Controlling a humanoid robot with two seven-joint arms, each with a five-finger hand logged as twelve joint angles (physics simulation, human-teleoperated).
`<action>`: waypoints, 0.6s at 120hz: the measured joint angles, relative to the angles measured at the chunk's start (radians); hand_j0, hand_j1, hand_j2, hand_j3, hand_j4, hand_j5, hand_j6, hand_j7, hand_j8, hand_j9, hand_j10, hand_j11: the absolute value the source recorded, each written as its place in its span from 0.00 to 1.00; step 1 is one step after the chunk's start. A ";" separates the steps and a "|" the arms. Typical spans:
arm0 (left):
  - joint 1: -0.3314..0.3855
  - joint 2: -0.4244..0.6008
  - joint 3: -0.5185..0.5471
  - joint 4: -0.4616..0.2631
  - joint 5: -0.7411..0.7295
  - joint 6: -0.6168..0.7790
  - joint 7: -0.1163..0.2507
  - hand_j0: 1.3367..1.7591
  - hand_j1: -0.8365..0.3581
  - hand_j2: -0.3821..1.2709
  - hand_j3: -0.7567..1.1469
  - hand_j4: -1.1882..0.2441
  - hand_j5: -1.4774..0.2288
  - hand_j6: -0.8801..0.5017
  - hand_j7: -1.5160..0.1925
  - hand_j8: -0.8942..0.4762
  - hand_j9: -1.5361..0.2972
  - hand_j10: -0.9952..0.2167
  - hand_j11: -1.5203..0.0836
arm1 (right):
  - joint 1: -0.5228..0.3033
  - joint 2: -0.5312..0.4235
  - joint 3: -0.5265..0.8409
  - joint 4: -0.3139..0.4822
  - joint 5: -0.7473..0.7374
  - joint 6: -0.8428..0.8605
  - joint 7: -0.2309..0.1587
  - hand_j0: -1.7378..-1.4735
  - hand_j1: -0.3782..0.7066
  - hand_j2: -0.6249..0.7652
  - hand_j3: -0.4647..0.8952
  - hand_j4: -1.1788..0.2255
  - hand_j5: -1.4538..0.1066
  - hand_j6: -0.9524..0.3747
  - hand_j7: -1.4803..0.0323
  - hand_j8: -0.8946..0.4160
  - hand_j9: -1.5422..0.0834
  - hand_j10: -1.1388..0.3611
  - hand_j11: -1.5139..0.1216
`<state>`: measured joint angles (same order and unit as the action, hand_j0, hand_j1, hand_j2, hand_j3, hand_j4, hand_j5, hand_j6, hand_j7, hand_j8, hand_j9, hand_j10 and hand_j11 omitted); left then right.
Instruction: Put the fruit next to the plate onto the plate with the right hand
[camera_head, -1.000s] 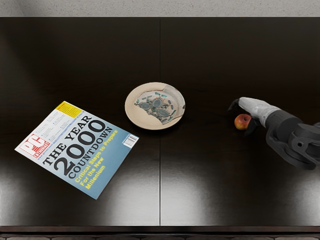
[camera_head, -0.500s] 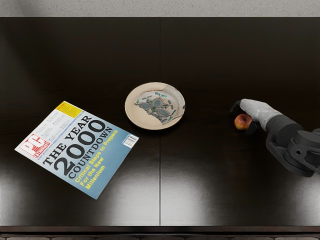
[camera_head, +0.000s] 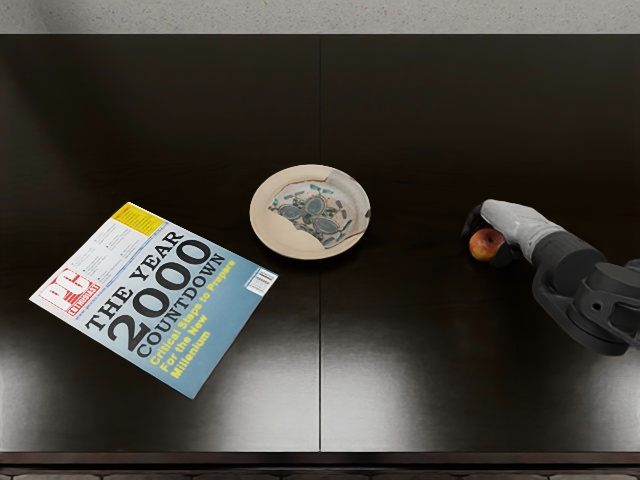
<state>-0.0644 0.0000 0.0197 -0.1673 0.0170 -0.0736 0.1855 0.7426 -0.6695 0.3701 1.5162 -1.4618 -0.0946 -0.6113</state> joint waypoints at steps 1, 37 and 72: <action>0.000 0.000 0.000 0.000 0.000 0.000 0.000 0.76 0.98 0.23 0.40 0.82 0.86 0.63 0.88 0.65 0.83 0.81 0.94 | 0.000 0.000 0.000 0.000 0.000 0.000 0.000 0.32 0.60 0.42 0.34 0.44 0.47 0.39 0.50 0.35 0.50 0.39 0.48; 0.000 0.000 0.000 0.000 0.000 0.000 0.000 0.76 0.98 0.23 0.40 0.82 0.86 0.63 0.88 0.65 0.83 0.81 0.94 | -0.001 0.000 0.001 -0.003 0.001 0.000 0.000 0.34 0.62 0.57 0.34 0.33 0.34 0.38 0.37 0.36 0.38 0.31 0.36; 0.000 0.000 0.000 0.000 0.000 0.000 0.000 0.76 0.98 0.23 0.40 0.82 0.86 0.63 0.88 0.65 0.83 0.81 0.94 | 0.009 0.007 0.013 -0.003 0.013 -0.007 0.002 0.33 0.60 0.58 0.34 0.31 0.27 0.40 0.32 0.39 0.31 0.31 0.28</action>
<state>-0.0644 0.0000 0.0197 -0.1674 0.0170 -0.0736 0.1855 0.7518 -0.6626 0.3834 1.5128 -1.4490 -0.1018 -0.6091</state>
